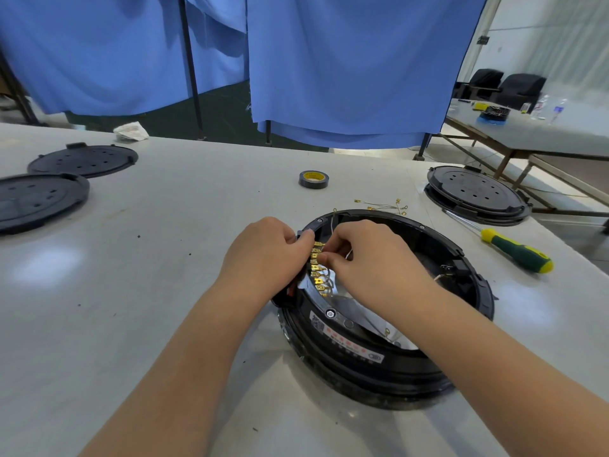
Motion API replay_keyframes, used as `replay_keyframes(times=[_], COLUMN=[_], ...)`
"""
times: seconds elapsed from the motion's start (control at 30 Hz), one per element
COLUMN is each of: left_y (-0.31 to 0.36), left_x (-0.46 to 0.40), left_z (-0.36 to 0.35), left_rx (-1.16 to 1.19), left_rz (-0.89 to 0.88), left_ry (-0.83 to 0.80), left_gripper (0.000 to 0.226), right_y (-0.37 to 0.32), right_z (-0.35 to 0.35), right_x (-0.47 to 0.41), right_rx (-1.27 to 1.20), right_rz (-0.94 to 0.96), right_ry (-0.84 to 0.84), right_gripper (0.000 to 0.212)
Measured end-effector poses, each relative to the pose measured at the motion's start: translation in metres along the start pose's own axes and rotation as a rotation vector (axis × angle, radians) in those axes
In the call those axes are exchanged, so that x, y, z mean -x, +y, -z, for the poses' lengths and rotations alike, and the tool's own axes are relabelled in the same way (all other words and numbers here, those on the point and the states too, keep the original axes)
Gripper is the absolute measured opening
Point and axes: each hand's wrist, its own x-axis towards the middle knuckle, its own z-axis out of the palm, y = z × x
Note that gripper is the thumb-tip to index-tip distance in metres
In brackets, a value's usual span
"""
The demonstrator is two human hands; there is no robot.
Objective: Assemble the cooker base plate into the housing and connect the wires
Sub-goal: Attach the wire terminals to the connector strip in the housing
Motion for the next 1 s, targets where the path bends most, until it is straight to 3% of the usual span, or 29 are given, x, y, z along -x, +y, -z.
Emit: replay_keyframes(times=[0.83,0.93,1.0], left_y=[0.000,-0.001,0.000], left_x=[0.000,-0.001,-0.002], left_z=[-0.001,0.001,0.003], left_rx=[0.076,0.137,0.282], left_rz=[0.047,0.088,0.143], left_ry=[-0.022,0.052,0.012], left_gripper=[0.057,0.045,0.033], right_y=[0.001,0.007,0.014], right_z=[-0.001,0.007,0.016], right_x=[-0.001,-0.001,-0.002], right_rx=[-0.029,-0.125,-0.207], right_rz=[0.038,0.032,0.022], right_ry=[-0.021,-0.033,-0.015], right_gripper=[0.008,0.012,0.016])
